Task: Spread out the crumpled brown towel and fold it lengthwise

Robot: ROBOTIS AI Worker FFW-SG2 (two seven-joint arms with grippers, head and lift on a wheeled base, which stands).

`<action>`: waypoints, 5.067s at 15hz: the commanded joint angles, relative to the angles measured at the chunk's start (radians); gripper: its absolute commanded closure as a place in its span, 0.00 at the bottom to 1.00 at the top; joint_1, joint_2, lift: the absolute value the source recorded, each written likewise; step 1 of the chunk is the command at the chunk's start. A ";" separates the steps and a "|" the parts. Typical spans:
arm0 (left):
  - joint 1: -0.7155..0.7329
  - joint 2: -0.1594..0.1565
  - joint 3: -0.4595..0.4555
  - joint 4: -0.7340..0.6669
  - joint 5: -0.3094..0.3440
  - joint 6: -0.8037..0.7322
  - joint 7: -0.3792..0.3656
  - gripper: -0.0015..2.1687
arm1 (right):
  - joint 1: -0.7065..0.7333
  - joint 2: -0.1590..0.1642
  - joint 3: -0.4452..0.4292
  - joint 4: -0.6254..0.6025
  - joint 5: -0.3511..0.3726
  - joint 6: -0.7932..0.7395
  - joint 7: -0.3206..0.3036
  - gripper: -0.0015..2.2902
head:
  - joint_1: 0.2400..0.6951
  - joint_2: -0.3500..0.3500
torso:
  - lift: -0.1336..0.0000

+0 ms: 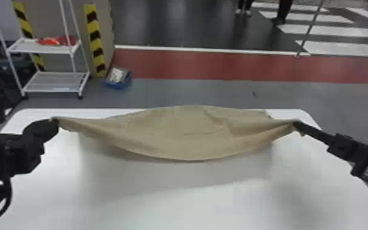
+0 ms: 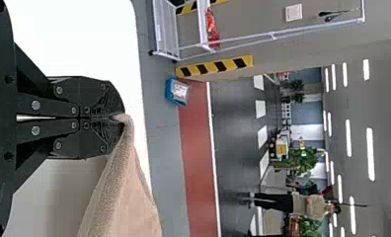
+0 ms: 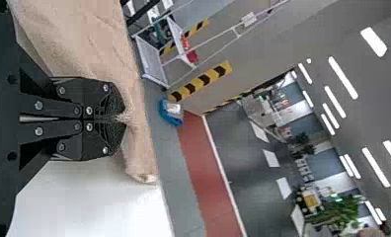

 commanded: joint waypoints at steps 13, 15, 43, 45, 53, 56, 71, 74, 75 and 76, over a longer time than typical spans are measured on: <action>0.420 -0.088 0.060 -0.314 -0.199 0.012 -0.146 0.72 | 0.283 -0.023 -0.258 -0.272 -0.072 0.485 0.124 0.63 | 1.00 0.11 | 0.07; 0.308 -0.087 0.049 -0.299 -0.201 0.193 -0.146 0.72 | 0.220 -0.026 -0.210 -0.275 0.014 0.565 0.122 0.63 | 1.00 0.11 | 0.07; 0.225 -0.087 -0.003 -0.233 -0.212 0.276 -0.146 0.72 | 0.456 -0.087 -0.160 0.050 0.338 -0.954 0.366 0.20 | 1.00 0.06 | 0.07; 0.226 -0.087 -0.003 -0.233 -0.216 0.279 -0.146 0.72 | 0.408 -0.092 -0.154 0.082 0.350 -0.794 0.409 0.20 | 1.00 0.06 | 0.07; 0.231 -0.084 -0.003 -0.224 -0.219 0.276 -0.148 0.72 | 0.398 -0.075 -0.131 0.107 0.329 -0.788 0.417 0.26 | 1.00 0.09 | 0.07; 0.231 -0.084 -0.003 -0.227 -0.219 0.276 -0.148 0.72 | 0.402 -0.075 -0.132 0.101 0.346 -0.785 0.421 0.26 | 1.00 0.09 | 0.07; 0.231 -0.087 -0.005 -0.234 -0.232 0.292 -0.145 0.74 | 0.413 -0.066 -0.164 -0.004 0.330 -0.625 0.503 0.37 | 1.00 0.10 | 0.07; 0.229 -0.087 -0.005 -0.236 -0.232 0.292 -0.146 0.74 | 0.433 -0.063 -0.154 0.013 0.339 -0.696 0.460 0.21 | 1.00 0.09 | 0.07; 0.229 -0.085 -0.005 -0.236 -0.232 0.292 -0.146 0.74 | 0.433 -0.061 -0.146 0.019 0.344 -0.714 0.446 0.22 | 1.00 0.09 | 0.07; 0.229 -0.085 -0.005 -0.236 -0.232 0.292 -0.146 0.74 | 0.435 -0.061 -0.137 0.026 0.346 -0.727 0.437 0.22 | 1.00 0.09 | 0.07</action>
